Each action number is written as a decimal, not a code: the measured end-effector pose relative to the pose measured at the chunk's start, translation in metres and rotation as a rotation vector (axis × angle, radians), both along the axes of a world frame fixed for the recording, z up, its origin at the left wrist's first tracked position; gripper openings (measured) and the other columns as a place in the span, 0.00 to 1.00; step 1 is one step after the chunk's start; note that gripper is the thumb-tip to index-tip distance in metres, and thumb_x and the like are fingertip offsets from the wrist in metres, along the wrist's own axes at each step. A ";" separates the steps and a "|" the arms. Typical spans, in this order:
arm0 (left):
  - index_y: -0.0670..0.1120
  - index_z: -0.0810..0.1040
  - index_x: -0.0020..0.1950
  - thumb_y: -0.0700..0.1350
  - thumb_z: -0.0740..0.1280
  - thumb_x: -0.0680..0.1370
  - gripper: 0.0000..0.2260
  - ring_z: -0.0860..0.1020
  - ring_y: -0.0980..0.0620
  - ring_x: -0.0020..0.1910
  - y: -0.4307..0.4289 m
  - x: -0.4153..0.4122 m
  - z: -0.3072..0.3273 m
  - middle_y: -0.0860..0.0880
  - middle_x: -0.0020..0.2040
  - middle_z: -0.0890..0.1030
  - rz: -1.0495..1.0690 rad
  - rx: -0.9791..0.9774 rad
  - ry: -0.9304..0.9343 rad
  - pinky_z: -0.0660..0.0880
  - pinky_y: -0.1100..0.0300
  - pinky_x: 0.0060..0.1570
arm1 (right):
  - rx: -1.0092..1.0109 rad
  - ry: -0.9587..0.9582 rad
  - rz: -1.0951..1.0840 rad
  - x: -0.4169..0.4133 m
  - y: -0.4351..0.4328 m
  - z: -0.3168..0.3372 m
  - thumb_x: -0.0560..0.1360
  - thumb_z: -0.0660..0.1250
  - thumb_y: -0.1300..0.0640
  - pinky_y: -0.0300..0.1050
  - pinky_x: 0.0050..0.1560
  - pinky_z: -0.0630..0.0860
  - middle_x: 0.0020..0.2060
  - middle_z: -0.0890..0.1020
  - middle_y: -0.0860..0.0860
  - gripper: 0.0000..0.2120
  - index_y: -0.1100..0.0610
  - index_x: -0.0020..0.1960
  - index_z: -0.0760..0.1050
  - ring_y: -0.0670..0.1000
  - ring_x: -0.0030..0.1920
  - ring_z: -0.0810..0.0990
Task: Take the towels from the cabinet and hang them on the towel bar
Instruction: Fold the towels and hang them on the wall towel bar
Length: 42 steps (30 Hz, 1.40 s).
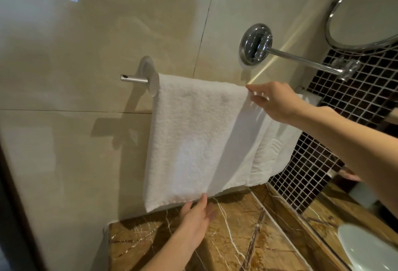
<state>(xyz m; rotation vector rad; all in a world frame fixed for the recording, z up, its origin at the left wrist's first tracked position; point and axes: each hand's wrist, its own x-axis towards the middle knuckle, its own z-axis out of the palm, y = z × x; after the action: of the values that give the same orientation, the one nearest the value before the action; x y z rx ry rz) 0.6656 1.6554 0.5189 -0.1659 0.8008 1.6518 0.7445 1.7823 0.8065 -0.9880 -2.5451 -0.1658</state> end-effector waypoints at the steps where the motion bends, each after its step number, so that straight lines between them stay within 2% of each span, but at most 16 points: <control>1: 0.37 0.69 0.64 0.37 0.67 0.75 0.19 0.78 0.40 0.56 0.004 0.002 0.003 0.37 0.58 0.77 0.003 0.019 -0.009 0.78 0.45 0.51 | 0.005 0.007 0.010 0.001 0.000 0.000 0.80 0.60 0.59 0.42 0.56 0.68 0.62 0.79 0.56 0.17 0.55 0.69 0.72 0.59 0.63 0.75; 5: 0.39 0.71 0.50 0.37 0.64 0.77 0.04 0.77 0.39 0.59 0.010 0.003 0.002 0.37 0.55 0.77 0.097 -0.023 -0.015 0.74 0.42 0.60 | 0.023 0.012 0.035 0.004 0.002 0.000 0.81 0.59 0.56 0.44 0.61 0.68 0.63 0.78 0.56 0.17 0.54 0.68 0.73 0.58 0.65 0.74; 7: 0.39 0.71 0.48 0.36 0.64 0.77 0.03 0.76 0.38 0.59 0.011 -0.001 -0.001 0.37 0.52 0.77 0.144 -0.068 0.005 0.73 0.41 0.61 | 0.019 0.011 0.029 0.005 0.003 0.001 0.81 0.59 0.56 0.43 0.62 0.68 0.63 0.78 0.56 0.17 0.54 0.68 0.73 0.58 0.65 0.73; 12: 0.37 0.72 0.47 0.35 0.65 0.77 0.02 0.79 0.39 0.54 0.015 -0.010 -0.006 0.34 0.51 0.78 0.194 -0.092 0.035 0.76 0.42 0.56 | 0.001 0.018 0.018 0.008 0.005 0.001 0.81 0.58 0.57 0.44 0.59 0.69 0.60 0.81 0.56 0.16 0.53 0.68 0.73 0.59 0.62 0.75; 16: 0.36 0.73 0.52 0.36 0.65 0.77 0.06 0.77 0.38 0.58 0.017 -0.011 -0.006 0.33 0.57 0.77 0.167 -0.083 0.034 0.76 0.44 0.56 | -0.033 0.001 0.004 0.008 0.003 0.003 0.81 0.59 0.57 0.43 0.58 0.68 0.59 0.80 0.56 0.17 0.53 0.69 0.72 0.58 0.63 0.75; 20: 0.37 0.69 0.65 0.40 0.67 0.76 0.19 0.74 0.39 0.63 0.010 -0.005 0.002 0.35 0.64 0.74 0.035 -0.123 0.075 0.73 0.46 0.62 | -0.034 -0.003 0.034 0.007 0.001 0.004 0.79 0.62 0.57 0.47 0.59 0.69 0.59 0.79 0.57 0.21 0.53 0.72 0.68 0.59 0.62 0.75; 23: 0.36 0.70 0.64 0.41 0.71 0.74 0.21 0.76 0.38 0.59 0.000 0.004 0.024 0.35 0.60 0.76 -0.088 -0.191 0.191 0.77 0.48 0.55 | -0.011 0.013 0.084 0.006 0.002 0.002 0.78 0.64 0.56 0.49 0.58 0.71 0.59 0.79 0.56 0.23 0.51 0.72 0.67 0.59 0.61 0.76; 27: 0.38 0.74 0.60 0.45 0.70 0.75 0.17 0.80 0.46 0.48 -0.008 0.010 0.073 0.42 0.50 0.79 -0.269 -0.163 0.571 0.81 0.53 0.42 | -0.036 0.011 0.067 0.005 0.005 0.001 0.77 0.65 0.53 0.55 0.60 0.74 0.62 0.78 0.54 0.23 0.45 0.72 0.67 0.58 0.62 0.75; 30: 0.45 0.75 0.60 0.48 0.69 0.75 0.16 0.80 0.52 0.46 -0.012 0.010 0.122 0.49 0.49 0.79 -0.305 -0.099 1.091 0.81 0.56 0.48 | -0.041 -0.006 0.063 0.006 0.008 0.002 0.78 0.64 0.53 0.55 0.61 0.73 0.65 0.76 0.55 0.23 0.46 0.72 0.66 0.59 0.64 0.74; 32: 0.49 0.76 0.61 0.50 0.67 0.76 0.15 0.78 0.56 0.47 -0.012 0.004 0.159 0.54 0.50 0.78 -0.183 0.011 1.569 0.77 0.62 0.51 | -0.042 -0.009 0.061 0.007 0.012 0.003 0.78 0.64 0.55 0.53 0.63 0.72 0.66 0.75 0.56 0.23 0.47 0.72 0.66 0.59 0.64 0.74; 34: 0.48 0.77 0.60 0.49 0.65 0.78 0.12 0.74 0.57 0.48 -0.011 -0.007 0.199 0.54 0.50 0.76 0.020 0.149 2.049 0.72 0.64 0.50 | -0.043 -0.008 0.057 0.007 0.013 0.005 0.78 0.63 0.56 0.49 0.63 0.70 0.66 0.75 0.56 0.23 0.49 0.73 0.66 0.58 0.65 0.73; 36: 0.45 0.79 0.56 0.47 0.66 0.77 0.10 0.74 0.51 0.49 -0.001 -0.022 0.234 0.49 0.51 0.77 0.282 0.170 2.479 0.72 0.58 0.49 | -0.054 0.005 0.050 0.006 0.014 0.004 0.79 0.62 0.56 0.50 0.64 0.70 0.66 0.75 0.55 0.22 0.49 0.72 0.66 0.58 0.65 0.73; 37: 0.44 0.79 0.55 0.47 0.66 0.76 0.11 0.74 0.47 0.50 0.007 -0.028 0.248 0.47 0.51 0.77 0.387 0.100 2.654 0.72 0.54 0.49 | -0.057 0.010 0.046 0.005 0.014 0.004 0.79 0.62 0.56 0.52 0.63 0.71 0.66 0.75 0.54 0.22 0.48 0.72 0.66 0.58 0.65 0.73; 38: 0.44 0.79 0.56 0.49 0.66 0.76 0.12 0.74 0.44 0.52 0.013 -0.032 0.261 0.46 0.53 0.78 0.400 -0.029 2.768 0.70 0.51 0.51 | -0.053 0.010 0.048 0.005 0.014 0.003 0.79 0.61 0.55 0.54 0.62 0.72 0.66 0.75 0.54 0.21 0.47 0.71 0.66 0.59 0.65 0.73; 39: 0.45 0.77 0.58 0.52 0.63 0.78 0.15 0.73 0.43 0.55 0.019 -0.036 0.270 0.45 0.56 0.77 0.324 -0.169 2.817 0.68 0.50 0.53 | -0.041 -0.007 0.050 0.005 0.014 0.002 0.79 0.60 0.55 0.56 0.61 0.73 0.66 0.75 0.53 0.20 0.47 0.70 0.67 0.59 0.65 0.74; 42: 0.47 0.71 0.63 0.57 0.56 0.80 0.18 0.74 0.42 0.58 0.033 -0.048 0.286 0.45 0.58 0.76 0.019 -0.431 2.836 0.66 0.52 0.49 | 0.005 -0.082 0.054 0.005 0.013 -0.001 0.80 0.57 0.55 0.53 0.57 0.73 0.63 0.76 0.54 0.14 0.52 0.64 0.72 0.60 0.60 0.75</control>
<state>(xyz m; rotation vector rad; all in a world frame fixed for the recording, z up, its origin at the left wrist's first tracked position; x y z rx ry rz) 0.6177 1.6888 0.8053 2.2922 2.8591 0.4596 0.7494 1.7956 0.8056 -0.9267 -2.6409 -0.2010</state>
